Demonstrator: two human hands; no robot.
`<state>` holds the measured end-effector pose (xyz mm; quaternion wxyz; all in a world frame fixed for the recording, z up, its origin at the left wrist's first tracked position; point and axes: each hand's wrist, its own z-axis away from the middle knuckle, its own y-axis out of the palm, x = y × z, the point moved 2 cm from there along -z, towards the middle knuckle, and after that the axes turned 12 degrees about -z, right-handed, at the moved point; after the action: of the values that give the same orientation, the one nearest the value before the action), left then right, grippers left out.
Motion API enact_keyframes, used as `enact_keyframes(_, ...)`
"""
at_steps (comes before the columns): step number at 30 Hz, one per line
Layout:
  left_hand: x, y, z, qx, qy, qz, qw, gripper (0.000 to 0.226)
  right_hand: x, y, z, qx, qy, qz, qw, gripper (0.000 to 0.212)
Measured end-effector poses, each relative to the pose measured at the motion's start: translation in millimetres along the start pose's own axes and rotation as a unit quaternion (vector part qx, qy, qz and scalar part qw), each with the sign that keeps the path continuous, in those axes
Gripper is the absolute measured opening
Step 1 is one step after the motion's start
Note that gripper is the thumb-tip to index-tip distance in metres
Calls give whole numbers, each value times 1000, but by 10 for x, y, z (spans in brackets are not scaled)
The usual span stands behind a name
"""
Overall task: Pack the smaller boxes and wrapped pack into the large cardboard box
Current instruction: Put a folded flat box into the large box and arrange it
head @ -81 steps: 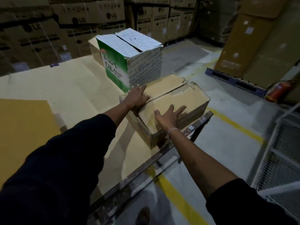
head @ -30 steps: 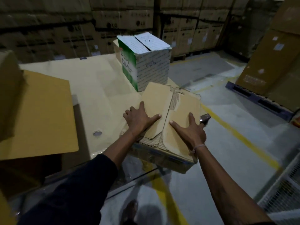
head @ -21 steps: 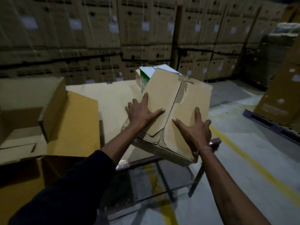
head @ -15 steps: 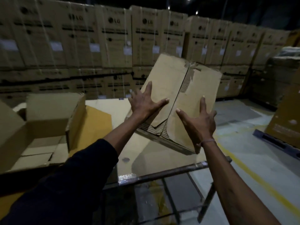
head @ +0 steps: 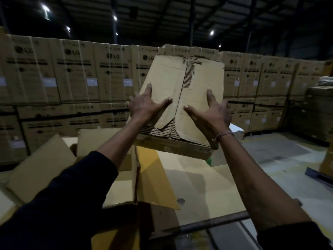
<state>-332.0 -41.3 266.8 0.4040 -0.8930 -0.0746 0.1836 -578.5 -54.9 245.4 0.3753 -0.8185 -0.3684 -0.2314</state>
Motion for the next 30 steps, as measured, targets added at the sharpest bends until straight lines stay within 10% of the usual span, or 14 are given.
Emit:
enact_keyframes(15, 2482, -721, -426, -55, -127, 6, 990, 119, 2126, 1535, 96, 119, -111, 4, 987, 116)
enact_keyframes(30, 3696, 307, -166, 180, -144, -158, 960, 121, 1337, 3510, 651, 338, 11, -48, 940, 120)
